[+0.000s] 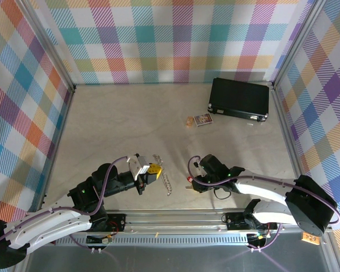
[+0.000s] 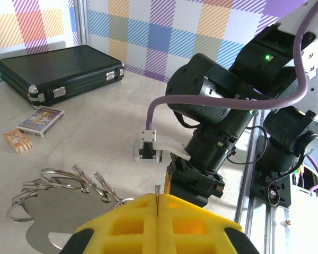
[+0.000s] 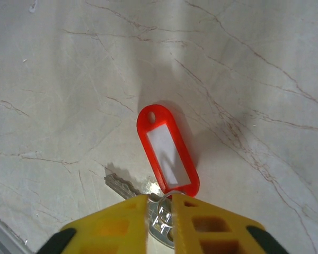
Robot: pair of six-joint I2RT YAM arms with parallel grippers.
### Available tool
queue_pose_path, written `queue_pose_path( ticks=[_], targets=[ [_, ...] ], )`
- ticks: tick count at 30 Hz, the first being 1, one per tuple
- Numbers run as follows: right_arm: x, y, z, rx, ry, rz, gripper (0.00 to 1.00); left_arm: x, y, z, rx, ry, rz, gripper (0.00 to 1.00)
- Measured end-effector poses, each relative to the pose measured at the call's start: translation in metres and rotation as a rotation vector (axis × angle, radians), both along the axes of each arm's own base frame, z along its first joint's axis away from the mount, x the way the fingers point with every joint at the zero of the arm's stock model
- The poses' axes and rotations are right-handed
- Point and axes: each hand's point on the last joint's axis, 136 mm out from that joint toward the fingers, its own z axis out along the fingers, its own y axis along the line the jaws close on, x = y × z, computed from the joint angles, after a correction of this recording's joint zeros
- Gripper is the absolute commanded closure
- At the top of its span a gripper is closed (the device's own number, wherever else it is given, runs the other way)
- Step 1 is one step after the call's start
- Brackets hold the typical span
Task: Put the keys on the keyring
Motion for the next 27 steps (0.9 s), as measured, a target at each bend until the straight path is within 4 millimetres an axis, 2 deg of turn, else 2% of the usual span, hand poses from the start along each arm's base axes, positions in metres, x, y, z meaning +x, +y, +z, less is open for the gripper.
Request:
queue_pose_path(
  ticks=[7,14,19,27],
  targets=[
    [0.004,-0.004,0.013,-0.022,-0.023,-0.014,0.68,0.000,0.000,-0.001,0.001,0.002,-0.001,1.00],
    [0.004,-0.010,0.014,-0.094,-0.017,-0.018,0.60,-0.001,0.001,0.000,-0.004,-0.002,0.000,1.00],
    [0.003,-0.005,0.011,-0.139,-0.009,0.003,0.60,-0.002,0.003,-0.004,-0.004,0.000,0.001,1.00],
    [0.004,-0.001,0.004,-0.207,-0.003,0.020,0.65,-0.004,0.006,0.000,-0.028,0.001,0.003,1.00]
  ],
)
